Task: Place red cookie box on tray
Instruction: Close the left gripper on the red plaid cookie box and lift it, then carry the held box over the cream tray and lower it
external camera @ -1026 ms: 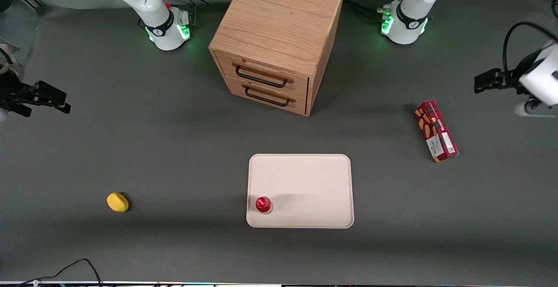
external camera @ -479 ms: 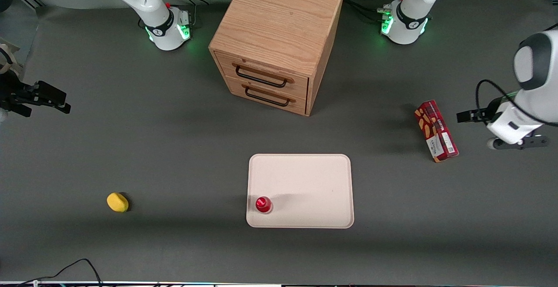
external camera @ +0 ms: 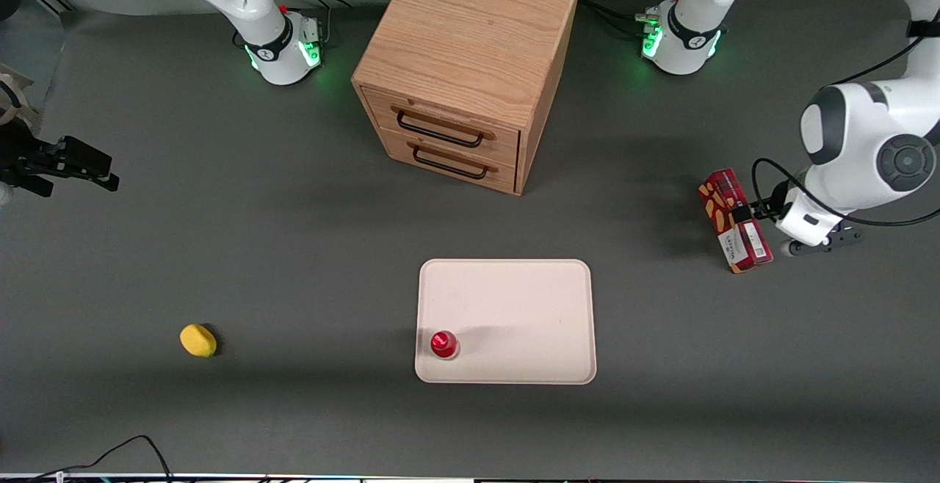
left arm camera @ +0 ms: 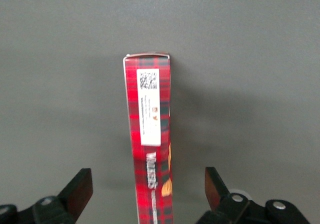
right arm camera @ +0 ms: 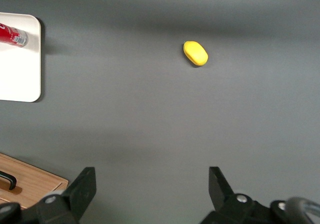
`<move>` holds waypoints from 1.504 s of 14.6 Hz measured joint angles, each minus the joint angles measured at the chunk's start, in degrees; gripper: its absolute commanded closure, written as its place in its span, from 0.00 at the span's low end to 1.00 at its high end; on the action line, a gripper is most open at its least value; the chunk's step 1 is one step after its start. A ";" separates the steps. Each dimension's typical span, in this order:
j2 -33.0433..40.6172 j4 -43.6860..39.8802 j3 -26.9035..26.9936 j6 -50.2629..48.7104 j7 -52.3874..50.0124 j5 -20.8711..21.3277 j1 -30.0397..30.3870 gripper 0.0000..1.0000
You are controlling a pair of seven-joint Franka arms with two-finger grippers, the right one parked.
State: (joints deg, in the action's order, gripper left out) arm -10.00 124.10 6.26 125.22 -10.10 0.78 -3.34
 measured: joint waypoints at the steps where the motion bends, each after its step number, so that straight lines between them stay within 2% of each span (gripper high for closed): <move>1: -0.74 0.83 0.00 2.18 -0.07 -0.07 0.00 0.00; 4: -2.49 5.07 -0.01 9.91 -0.15 -0.14 0.00 0.00; 5: -3.13 6.27 -0.02 11.86 -0.15 -0.14 0.00 0.04; 6: -3.76 6.97 -0.02 13.19 -0.15 -0.14 0.00 0.15; 7: -4.32 7.30 -0.02 14.10 -0.15 -0.14 0.00 0.31; 9: -4.87 7.37 -0.10 14.88 -0.15 -0.14 0.00 0.74; 10: -4.98 7.37 -0.15 14.95 -0.14 -0.14 0.00 0.92; 11: -5.01 7.37 -0.20 14.95 -0.14 -0.14 0.00 1.00; 15: -4.79 7.26 -0.31 14.63 0.26 -0.14 -0.02 1.00; 17: -3.46 6.93 -0.46 11.43 0.34 -0.14 -0.15 1.00; 19: 0.20 5.60 -0.63 4.48 0.34 -0.14 -0.93 1.00; 22: 8.67 -0.76 -0.95 -13.34 0.34 -0.14 -2.39 1.00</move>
State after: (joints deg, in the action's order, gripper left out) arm -1.33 123.34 5.32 111.88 -9.76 0.64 -5.73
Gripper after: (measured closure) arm 0.784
